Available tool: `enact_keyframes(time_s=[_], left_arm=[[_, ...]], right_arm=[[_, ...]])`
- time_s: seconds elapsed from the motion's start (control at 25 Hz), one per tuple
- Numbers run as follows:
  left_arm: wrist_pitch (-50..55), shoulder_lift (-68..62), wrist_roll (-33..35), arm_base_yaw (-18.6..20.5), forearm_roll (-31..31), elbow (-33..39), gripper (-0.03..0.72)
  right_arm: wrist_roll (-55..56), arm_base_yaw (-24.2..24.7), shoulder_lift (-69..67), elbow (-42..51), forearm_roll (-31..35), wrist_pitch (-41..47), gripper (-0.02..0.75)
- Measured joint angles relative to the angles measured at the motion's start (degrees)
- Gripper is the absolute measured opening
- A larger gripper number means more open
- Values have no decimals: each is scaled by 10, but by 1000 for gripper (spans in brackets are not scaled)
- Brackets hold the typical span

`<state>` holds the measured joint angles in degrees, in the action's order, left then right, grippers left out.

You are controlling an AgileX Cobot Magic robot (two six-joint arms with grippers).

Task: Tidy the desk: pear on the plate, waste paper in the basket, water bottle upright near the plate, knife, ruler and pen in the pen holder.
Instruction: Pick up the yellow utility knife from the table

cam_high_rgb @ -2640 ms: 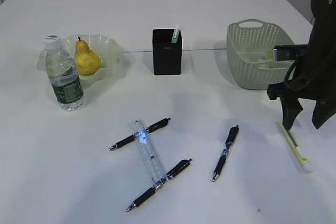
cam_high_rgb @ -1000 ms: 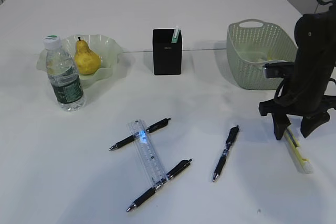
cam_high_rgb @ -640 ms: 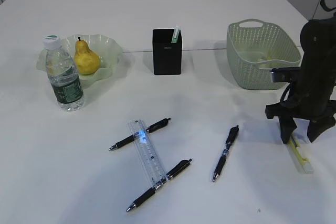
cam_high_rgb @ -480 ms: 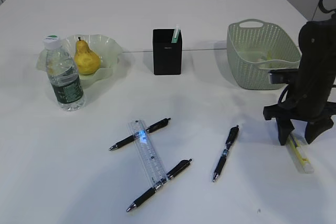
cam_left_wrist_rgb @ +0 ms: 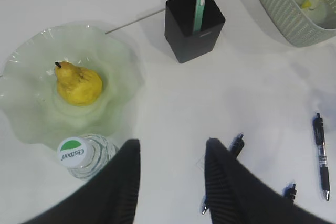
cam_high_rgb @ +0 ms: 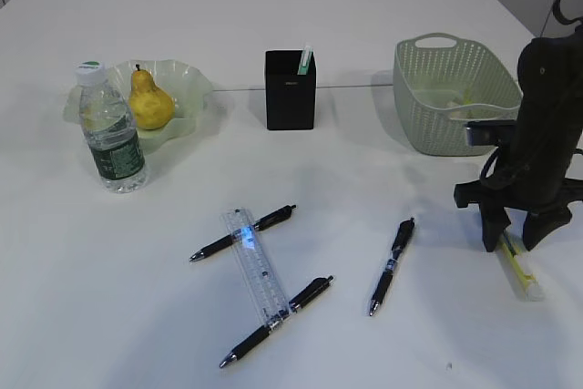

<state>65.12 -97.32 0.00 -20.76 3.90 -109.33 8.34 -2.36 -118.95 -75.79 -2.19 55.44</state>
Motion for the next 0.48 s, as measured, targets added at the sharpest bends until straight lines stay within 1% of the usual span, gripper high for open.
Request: enact_keyframes(time_s=[0.04,0.2,0.24,0.32,0.48], left_arm=[[0,0,0,0,-1,0,286],[0,0,0,0,-1,0,286],[0,0,0,0,-1,0,286],[1,0,0,0,-1,0,286],[8,0,0,0,-1,0,286]], right_arm=[[0,0,0,0,0,-1,407],[-8,0,0,0,0,-3,192],[-9,0,0,0,0,-4,153],[-10,0,0,0,0,-4,132],[-11,0,0,0,0,0,127]])
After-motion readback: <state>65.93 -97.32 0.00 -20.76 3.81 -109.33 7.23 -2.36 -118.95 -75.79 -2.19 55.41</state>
